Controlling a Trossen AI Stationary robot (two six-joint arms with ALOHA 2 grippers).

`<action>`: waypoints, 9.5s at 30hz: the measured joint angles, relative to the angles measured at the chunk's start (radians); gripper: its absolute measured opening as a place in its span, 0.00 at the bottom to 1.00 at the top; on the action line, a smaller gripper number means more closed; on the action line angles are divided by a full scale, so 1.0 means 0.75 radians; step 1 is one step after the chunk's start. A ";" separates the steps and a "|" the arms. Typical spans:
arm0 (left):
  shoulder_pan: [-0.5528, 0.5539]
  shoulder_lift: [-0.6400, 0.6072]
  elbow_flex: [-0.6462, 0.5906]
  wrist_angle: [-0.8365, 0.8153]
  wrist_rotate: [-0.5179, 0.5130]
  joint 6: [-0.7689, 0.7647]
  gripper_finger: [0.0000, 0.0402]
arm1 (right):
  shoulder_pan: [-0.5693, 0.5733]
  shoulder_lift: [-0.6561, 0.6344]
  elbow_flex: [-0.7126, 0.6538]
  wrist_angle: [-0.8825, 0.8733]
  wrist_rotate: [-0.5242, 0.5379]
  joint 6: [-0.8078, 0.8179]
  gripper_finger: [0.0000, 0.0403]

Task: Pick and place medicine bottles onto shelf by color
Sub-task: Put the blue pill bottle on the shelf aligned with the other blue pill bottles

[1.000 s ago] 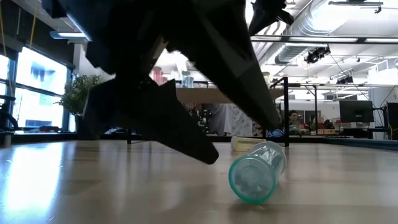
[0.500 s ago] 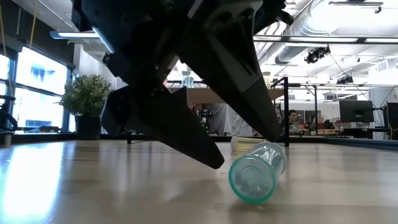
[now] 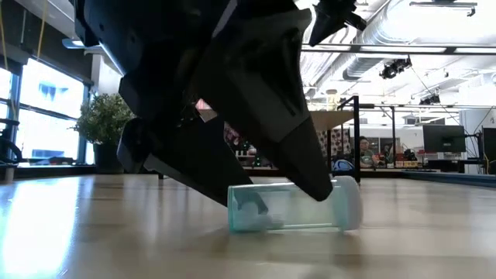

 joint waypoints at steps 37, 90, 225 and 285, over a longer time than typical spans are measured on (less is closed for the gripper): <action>0.029 0.000 -0.003 -0.090 0.137 0.604 0.27 | 0.000 -0.001 0.000 0.001 -0.010 -0.011 0.00; 0.265 -0.854 -0.583 0.169 -0.317 0.595 0.26 | 0.001 -0.212 0.000 0.436 -0.607 -0.218 0.39; 0.884 -1.328 -1.335 1.453 0.486 1.035 0.67 | 0.169 0.340 0.000 0.917 -0.327 -0.052 0.25; 0.982 -1.718 -1.336 1.100 0.302 1.221 0.67 | -0.043 0.651 0.002 0.951 -0.302 -0.560 0.25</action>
